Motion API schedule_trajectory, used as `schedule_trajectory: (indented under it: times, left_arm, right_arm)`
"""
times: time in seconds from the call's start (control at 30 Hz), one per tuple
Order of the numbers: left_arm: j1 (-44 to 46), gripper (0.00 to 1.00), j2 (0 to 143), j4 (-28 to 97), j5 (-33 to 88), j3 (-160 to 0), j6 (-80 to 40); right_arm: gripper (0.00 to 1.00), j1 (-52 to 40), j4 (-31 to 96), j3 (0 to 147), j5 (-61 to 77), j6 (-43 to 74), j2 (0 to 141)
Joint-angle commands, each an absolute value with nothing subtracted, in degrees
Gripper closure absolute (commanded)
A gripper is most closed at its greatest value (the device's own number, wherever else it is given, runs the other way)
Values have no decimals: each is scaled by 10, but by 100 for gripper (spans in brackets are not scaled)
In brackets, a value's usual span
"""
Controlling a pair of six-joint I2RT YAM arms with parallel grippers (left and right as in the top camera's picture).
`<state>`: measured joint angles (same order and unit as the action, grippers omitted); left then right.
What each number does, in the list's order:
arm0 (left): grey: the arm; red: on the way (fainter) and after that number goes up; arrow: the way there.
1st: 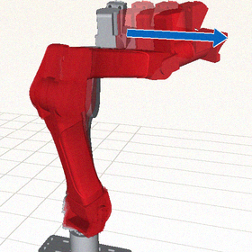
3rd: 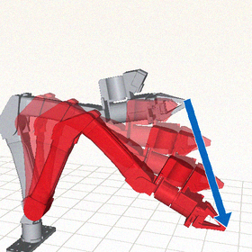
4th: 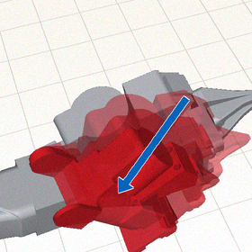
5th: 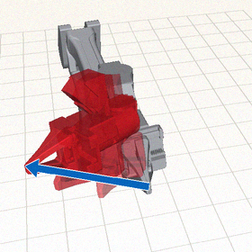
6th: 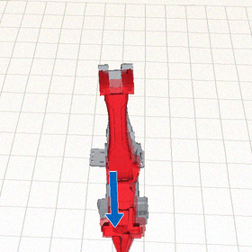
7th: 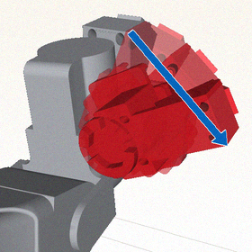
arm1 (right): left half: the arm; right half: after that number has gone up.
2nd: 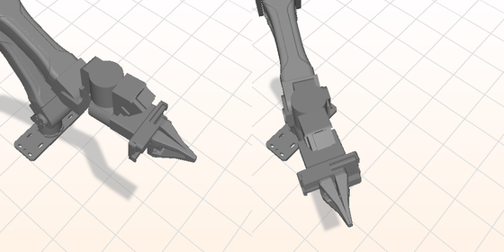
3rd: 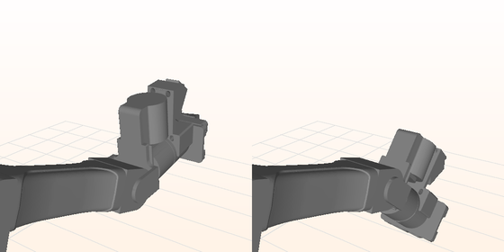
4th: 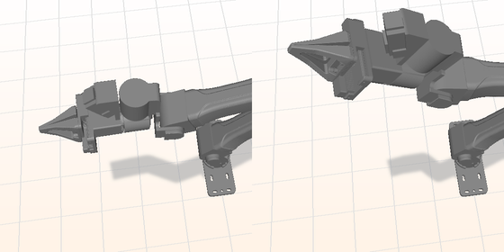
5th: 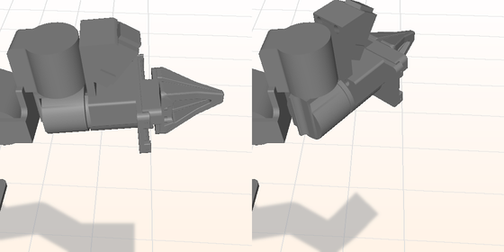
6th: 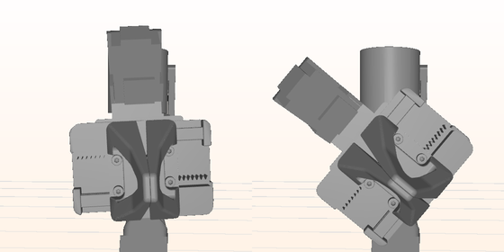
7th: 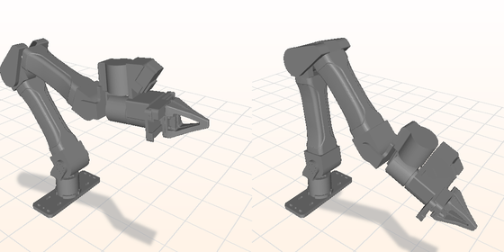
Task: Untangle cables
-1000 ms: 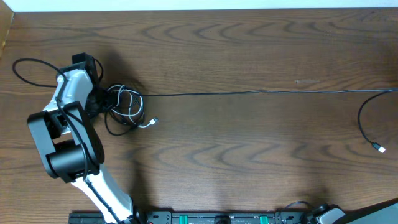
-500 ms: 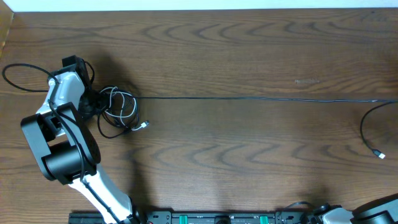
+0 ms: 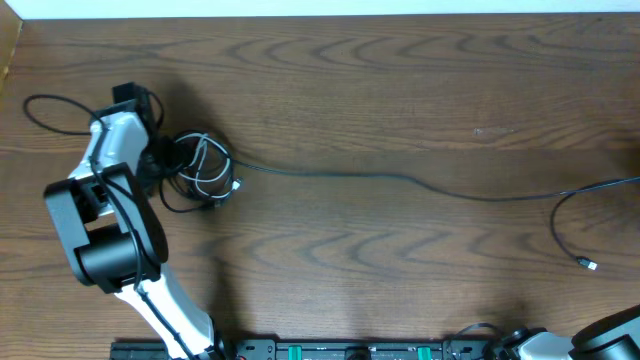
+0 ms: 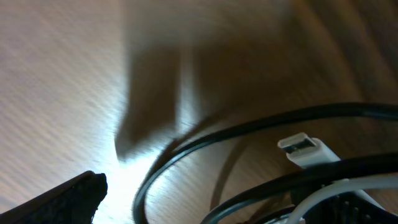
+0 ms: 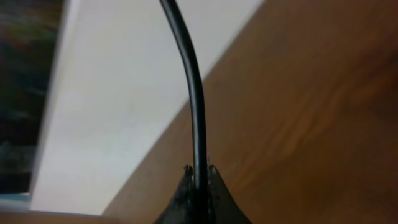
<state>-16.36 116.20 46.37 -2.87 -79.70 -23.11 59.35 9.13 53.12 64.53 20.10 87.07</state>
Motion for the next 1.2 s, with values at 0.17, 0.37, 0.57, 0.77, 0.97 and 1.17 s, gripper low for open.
schedule_trajectory:
  times: [0.17, 0.37, 0.57, 0.77, 0.97, 1.17]
  left_arm:
    - [-92, 0, 1161, 466, -19, -798, -206]
    - [-44, 0, 1161, 460, -19, -798, -206]
    - [-25, 0, 1161, 460, -20, -798, -206]
    - [-25, 0, 1161, 462, -19, -798, -206]
    - [-24, 0, 1161, 462, -19, -798, -202]
    - [-23, 0, 1161, 462, -19, -798, -190]
  right_arm:
    - [99, 526, 263, 536, 358, 35, 874]
    - [46, 502, 316, 536, 258, 31, 874]
    - [1, 502, 330, 536, 269, 31, 873]
    - [1, 496, 339, 536, 344, 5, 865]
    - [1, 427, 343, 536, 423, -83, 850]
    - [1, 289, 341, 536, 437, -204, 850]
